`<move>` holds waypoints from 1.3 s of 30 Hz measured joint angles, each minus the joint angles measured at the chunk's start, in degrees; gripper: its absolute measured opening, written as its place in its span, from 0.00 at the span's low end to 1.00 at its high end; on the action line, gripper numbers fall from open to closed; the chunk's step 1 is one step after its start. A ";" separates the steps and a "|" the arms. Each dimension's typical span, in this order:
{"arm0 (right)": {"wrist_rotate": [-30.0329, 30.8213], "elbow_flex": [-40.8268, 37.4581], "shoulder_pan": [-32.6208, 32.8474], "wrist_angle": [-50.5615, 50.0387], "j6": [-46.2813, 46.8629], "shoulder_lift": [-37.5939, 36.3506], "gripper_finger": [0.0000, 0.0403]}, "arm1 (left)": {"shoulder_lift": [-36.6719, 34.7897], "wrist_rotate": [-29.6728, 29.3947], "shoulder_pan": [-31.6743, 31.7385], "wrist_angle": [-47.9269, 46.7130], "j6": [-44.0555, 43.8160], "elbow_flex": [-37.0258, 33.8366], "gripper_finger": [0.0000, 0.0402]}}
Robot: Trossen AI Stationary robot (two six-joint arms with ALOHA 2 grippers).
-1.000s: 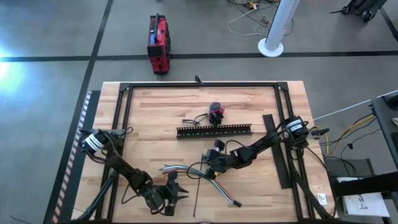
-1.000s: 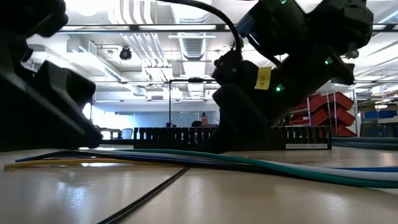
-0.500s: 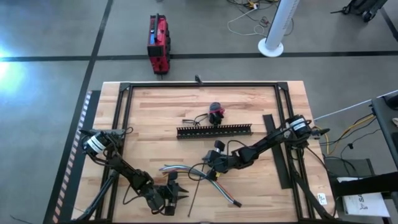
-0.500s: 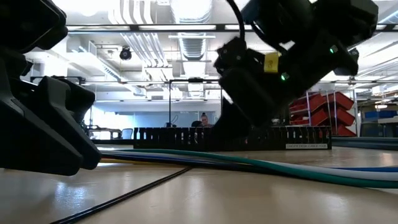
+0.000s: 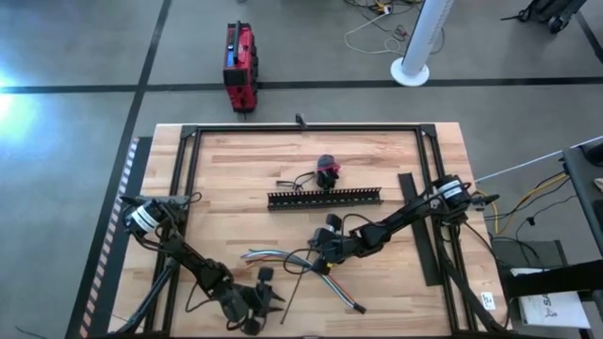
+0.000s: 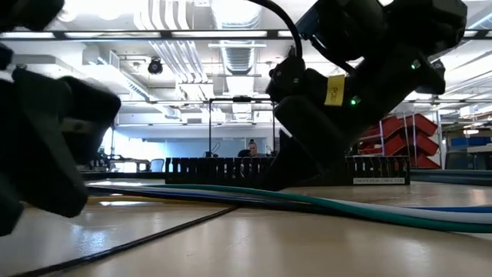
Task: Ziptie cables
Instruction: Wrap the cable wires with black zip tie
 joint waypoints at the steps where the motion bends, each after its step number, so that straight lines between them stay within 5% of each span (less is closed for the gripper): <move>1: -0.02 0.00 -0.02 -0.11 0.15 0.02 0.00 | 0.00 0.03 -0.08 -1.37 1.74 0.54 0.24; 6: -0.01 -0.04 -0.02 -0.99 0.27 0.04 0.00 | -0.03 -0.08 -0.09 -10.36 6.90 3.31 0.28; 13: -0.07 -0.13 -0.16 -1.03 0.12 0.04 0.00 | -0.09 -0.16 -0.08 -11.38 14.53 3.70 0.32; 26: -1.06 -0.15 -1.78 -1.40 0.04 -0.02 0.00 | -0.18 0.95 -0.12 -26.65 28.45 9.71 0.29; 39: -0.15 -0.16 -2.14 -1.50 0.92 -0.02 0.00 | 0.00 7.93 2.44 -22.06 40.54 9.27 0.30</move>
